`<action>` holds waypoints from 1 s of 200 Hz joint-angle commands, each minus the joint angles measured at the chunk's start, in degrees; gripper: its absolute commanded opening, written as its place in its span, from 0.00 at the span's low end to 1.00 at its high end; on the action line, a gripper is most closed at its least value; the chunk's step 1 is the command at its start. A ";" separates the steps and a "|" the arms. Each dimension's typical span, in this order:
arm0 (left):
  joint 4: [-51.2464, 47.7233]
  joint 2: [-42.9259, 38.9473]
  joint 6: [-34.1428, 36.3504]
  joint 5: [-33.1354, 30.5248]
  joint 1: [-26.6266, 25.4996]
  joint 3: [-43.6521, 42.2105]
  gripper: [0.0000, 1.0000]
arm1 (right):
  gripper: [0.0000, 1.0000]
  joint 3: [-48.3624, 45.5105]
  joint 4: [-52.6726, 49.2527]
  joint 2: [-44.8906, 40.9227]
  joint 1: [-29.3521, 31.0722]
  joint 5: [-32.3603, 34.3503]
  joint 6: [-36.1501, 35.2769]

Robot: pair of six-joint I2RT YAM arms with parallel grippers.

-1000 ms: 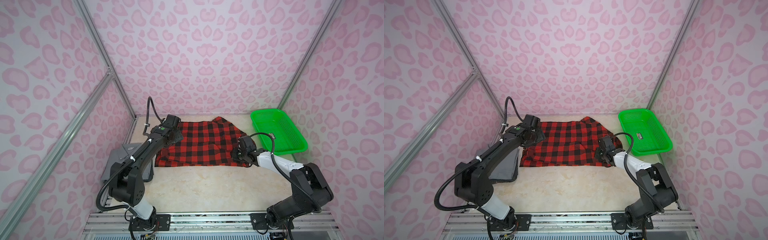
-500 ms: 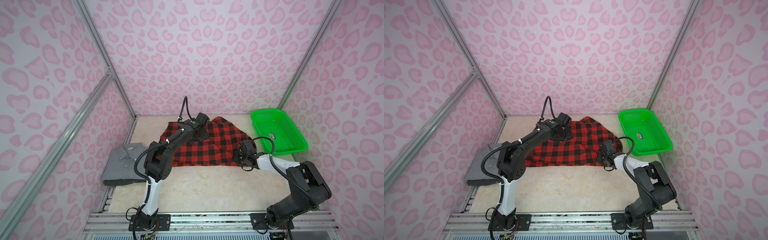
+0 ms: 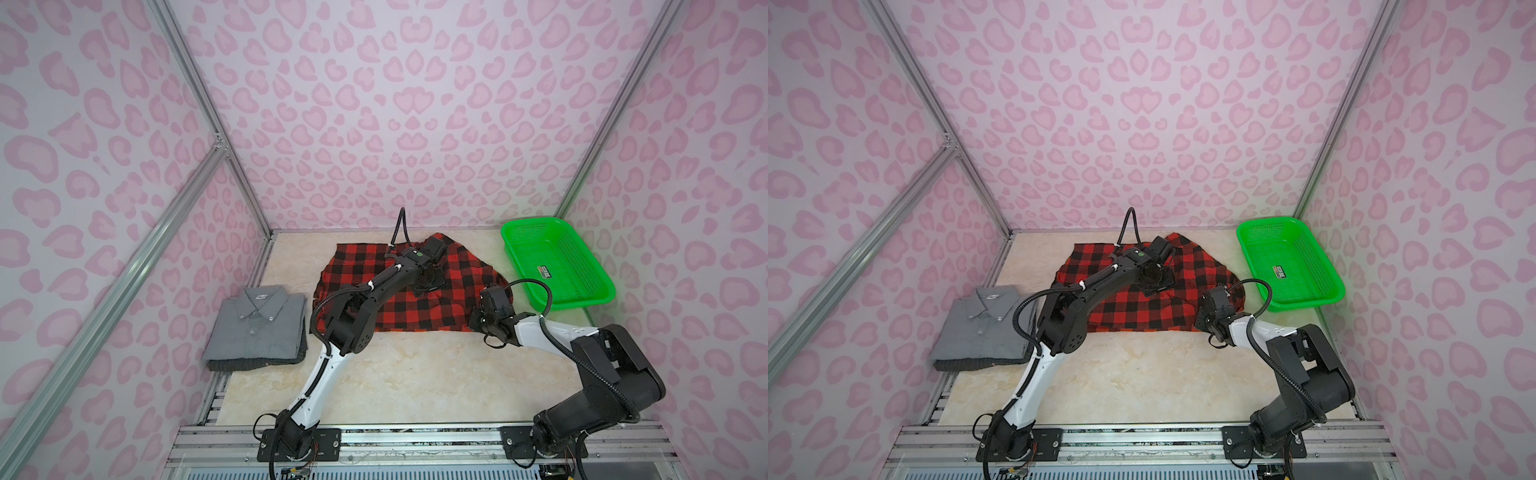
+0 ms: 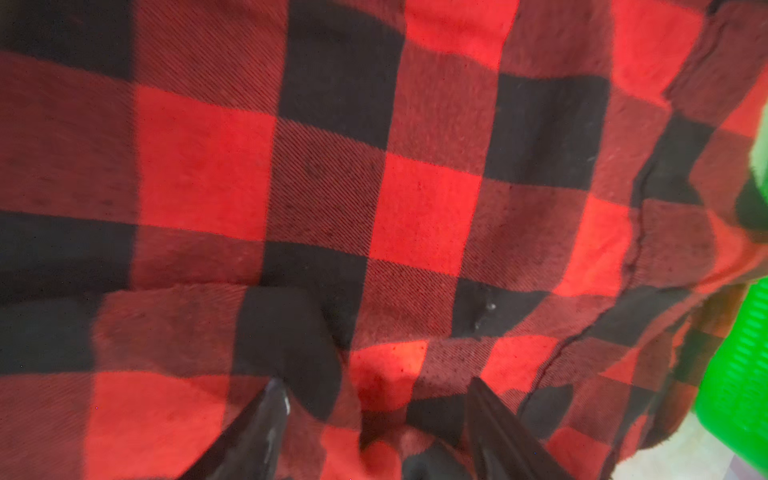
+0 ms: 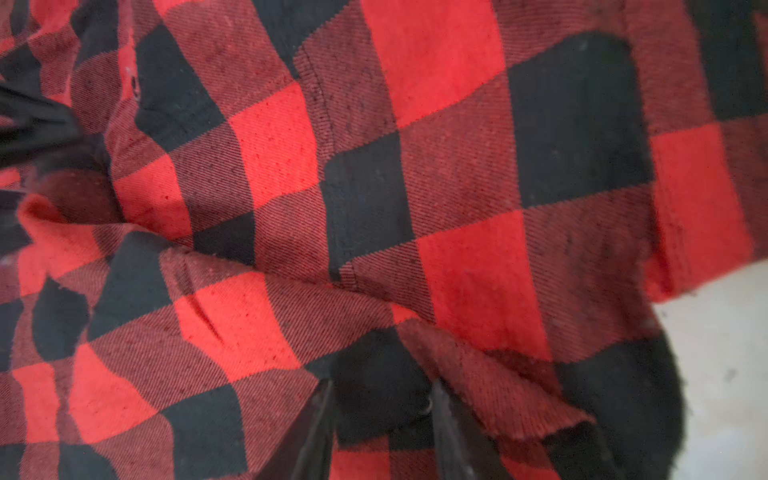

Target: Fold and stack the long sleeve shirts

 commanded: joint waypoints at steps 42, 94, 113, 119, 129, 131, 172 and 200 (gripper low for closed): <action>-0.60 2.71 -0.70 0.12 -0.08 0.58 0.29 | 0.41 -2.71 -3.59 -1.40 0.00 2.11 1.22; -1.88 3.16 -0.09 -0.30 0.75 0.35 0.05 | 0.40 -3.47 -6.05 -4.93 0.02 2.34 1.37; -1.99 3.16 0.02 -0.29 0.78 0.34 0.07 | 0.40 -1.52 -8.84 -8.26 0.07 3.62 0.44; -2.12 3.16 0.10 -0.32 0.70 0.28 0.08 | 0.40 -0.70 -9.66 -9.24 0.02 4.17 0.07; -2.46 3.16 0.19 -0.44 0.76 0.24 0.08 | 0.40 0.51 -10.02 -10.26 -0.01 4.67 -0.55; -2.57 3.11 0.26 -0.45 0.74 0.21 0.09 | 0.40 0.69 -9.95 -10.39 0.01 4.67 -0.65; -3.16 3.00 0.36 -0.63 0.70 0.26 0.17 | 0.40 4.39 -7.13 -5.94 0.01 0.72 -0.28; -3.97 1.78 0.84 -1.72 1.04 -0.54 0.27 | 0.40 3.99 -5.16 -1.48 -0.59 1.04 0.28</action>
